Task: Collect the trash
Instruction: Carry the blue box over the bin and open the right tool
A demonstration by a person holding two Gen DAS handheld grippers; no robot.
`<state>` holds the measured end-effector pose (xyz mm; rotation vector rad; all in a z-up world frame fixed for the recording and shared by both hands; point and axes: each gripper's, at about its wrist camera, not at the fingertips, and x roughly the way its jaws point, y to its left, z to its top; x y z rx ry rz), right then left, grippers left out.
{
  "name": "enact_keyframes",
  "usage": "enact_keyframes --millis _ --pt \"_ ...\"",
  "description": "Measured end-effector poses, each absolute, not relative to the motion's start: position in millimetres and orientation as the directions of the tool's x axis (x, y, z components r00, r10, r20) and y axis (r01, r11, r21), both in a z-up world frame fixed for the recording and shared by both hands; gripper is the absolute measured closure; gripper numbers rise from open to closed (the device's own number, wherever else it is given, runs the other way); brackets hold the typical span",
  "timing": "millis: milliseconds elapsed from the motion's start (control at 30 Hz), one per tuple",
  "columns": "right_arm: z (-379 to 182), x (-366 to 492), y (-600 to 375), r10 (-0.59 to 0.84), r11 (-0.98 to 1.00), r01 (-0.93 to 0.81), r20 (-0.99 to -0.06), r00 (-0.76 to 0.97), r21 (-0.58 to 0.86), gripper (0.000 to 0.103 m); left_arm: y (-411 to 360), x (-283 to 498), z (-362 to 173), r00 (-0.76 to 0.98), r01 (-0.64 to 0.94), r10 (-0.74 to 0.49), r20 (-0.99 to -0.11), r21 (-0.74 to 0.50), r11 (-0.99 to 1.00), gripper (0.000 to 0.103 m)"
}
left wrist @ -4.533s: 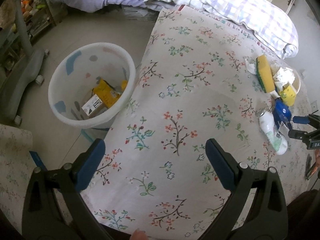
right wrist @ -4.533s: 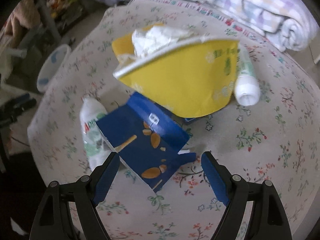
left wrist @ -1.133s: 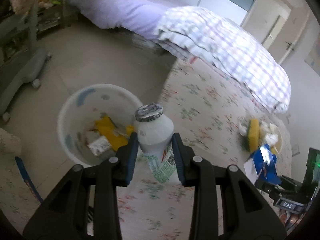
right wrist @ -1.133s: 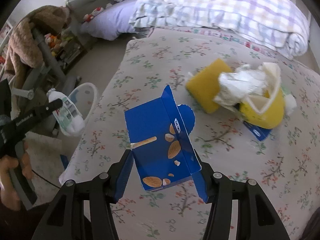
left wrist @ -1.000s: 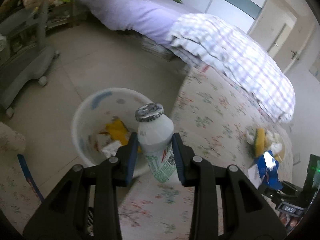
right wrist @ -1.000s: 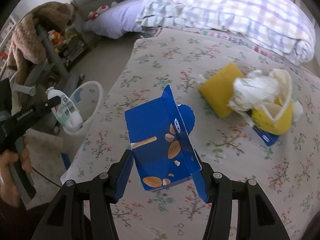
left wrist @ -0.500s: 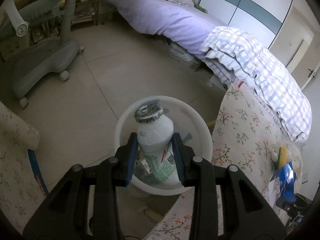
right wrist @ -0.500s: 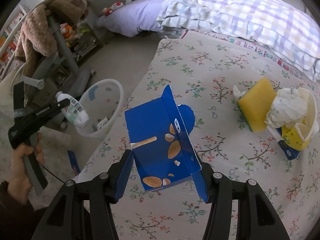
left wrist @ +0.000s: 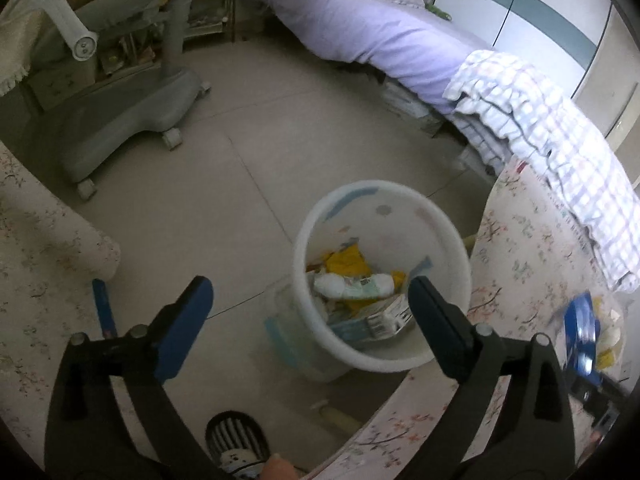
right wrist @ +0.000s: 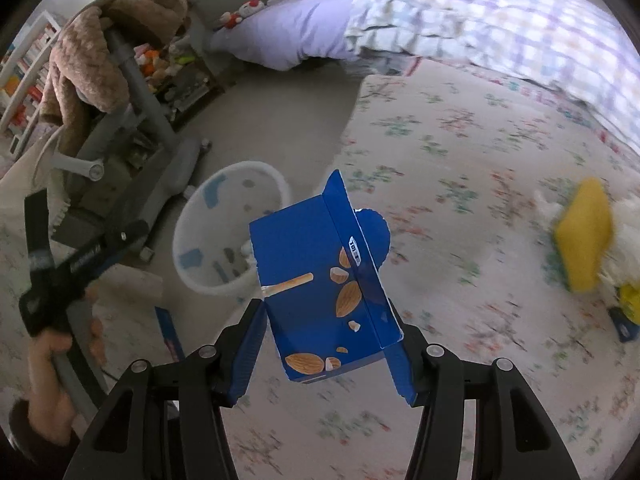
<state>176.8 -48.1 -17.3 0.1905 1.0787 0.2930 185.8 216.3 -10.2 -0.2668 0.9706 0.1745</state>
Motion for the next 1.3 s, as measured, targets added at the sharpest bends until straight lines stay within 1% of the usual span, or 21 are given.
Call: enact_keyframes --millis 333,567,800,833,867,933,1000,1133,1300 --pt "-31.3 220.9 11.4 0.372 0.928 -0.183 -0.832 0.411 0.324 0.046 228.5 173.2 -11.8 0.534 -0.256 0.067 -0.843 -0.086 0.963 0.003" --pt "-42.1 240.0 33.1 0.364 0.931 -0.186 -0.835 0.412 0.314 0.046 239.3 167.5 -14.7 0.521 -0.262 0.069 -0.851 -0.082 0.962 0.003" --pt "-46.3 249.7 49.3 0.396 0.918 -0.194 -0.822 0.408 0.346 0.044 241.7 165.4 -16.1 0.517 -0.268 0.072 -0.853 -0.082 0.960 0.003" --pt "-44.6 250.7 52.2 0.414 0.910 -0.204 -0.811 0.413 0.360 0.039 241.9 165.2 -16.2 0.517 -0.267 0.071 -0.853 -0.082 0.960 0.003" --pt "-43.8 251.6 52.9 0.419 0.908 -0.208 -0.807 0.415 0.364 0.028 241.9 165.0 -16.2 0.518 -0.267 0.071 -0.853 -0.082 0.960 0.003" --pt "-39.3 250.9 54.9 0.409 0.912 -0.205 -0.801 0.438 0.354 0.018 241.3 164.4 -15.4 0.518 -0.263 0.068 -0.852 -0.083 0.961 0.003" --pt "-33.7 247.1 55.2 0.403 0.915 -0.215 -0.794 0.455 0.341 0.018 239.5 164.0 -14.7 0.520 -0.258 0.064 -0.852 -0.085 0.962 0.003" --pt "-30.7 239.7 50.6 0.362 0.931 -0.216 -0.813 0.456 0.293 0.018 234.6 164.2 -13.4 0.518 -0.246 0.050 -0.854 -0.093 0.965 0.003" --pt "-27.0 226.5 28.7 0.321 0.947 -0.178 -0.827 0.462 0.268 0.018 225.4 161.8 -9.1 0.523 -0.227 0.036 -0.852 -0.098 0.969 0.003"
